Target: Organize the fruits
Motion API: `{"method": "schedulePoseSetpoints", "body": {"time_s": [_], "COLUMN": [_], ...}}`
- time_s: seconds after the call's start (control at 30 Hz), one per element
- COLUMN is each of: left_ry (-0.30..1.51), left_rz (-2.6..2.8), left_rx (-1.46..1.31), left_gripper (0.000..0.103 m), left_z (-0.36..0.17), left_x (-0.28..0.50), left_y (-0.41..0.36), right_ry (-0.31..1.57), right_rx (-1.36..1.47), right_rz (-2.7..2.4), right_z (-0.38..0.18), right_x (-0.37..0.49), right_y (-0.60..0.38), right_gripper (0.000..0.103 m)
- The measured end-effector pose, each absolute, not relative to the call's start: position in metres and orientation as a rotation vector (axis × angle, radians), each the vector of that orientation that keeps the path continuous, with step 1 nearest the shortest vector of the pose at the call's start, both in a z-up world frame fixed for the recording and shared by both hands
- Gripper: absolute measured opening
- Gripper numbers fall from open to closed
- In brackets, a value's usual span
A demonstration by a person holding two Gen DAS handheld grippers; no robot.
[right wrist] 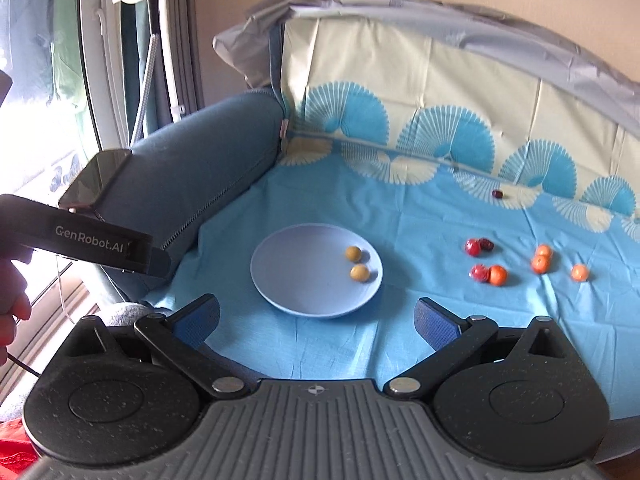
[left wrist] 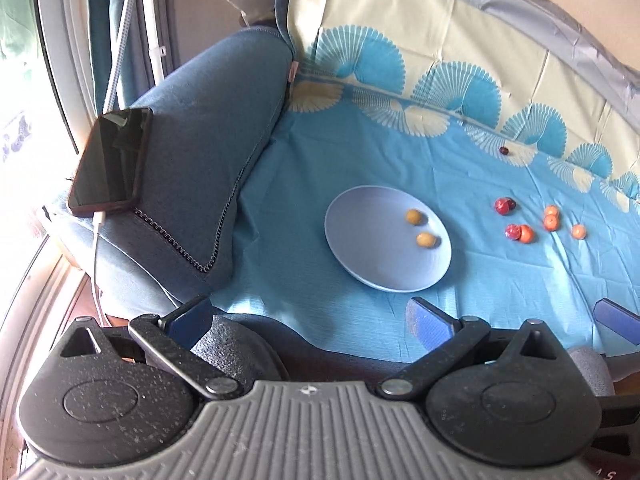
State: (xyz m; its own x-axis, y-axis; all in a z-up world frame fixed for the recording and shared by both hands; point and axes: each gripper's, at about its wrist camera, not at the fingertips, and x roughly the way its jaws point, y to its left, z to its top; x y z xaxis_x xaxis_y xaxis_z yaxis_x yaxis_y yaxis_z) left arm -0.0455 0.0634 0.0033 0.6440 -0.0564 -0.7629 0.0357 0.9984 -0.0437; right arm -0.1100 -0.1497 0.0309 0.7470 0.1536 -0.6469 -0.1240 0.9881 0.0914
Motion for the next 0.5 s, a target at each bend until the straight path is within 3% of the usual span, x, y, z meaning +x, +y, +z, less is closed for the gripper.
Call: {"method": "schedulePoseSetpoints", "body": {"time_s": [0.5], "left_ry": [0.813], "left_rz": [-0.065], "left_rx": [0.003], "left_gripper": [0.103], "left_z": [0.021], "left_x": [-0.065], "left_y": [0.06], "right_ry": [0.645], "right_rx": [0.056], "right_rz": [0.139], "right_z": [0.045], "right_x": [-0.133], "right_y": [-0.152], "right_gripper": [0.102]}}
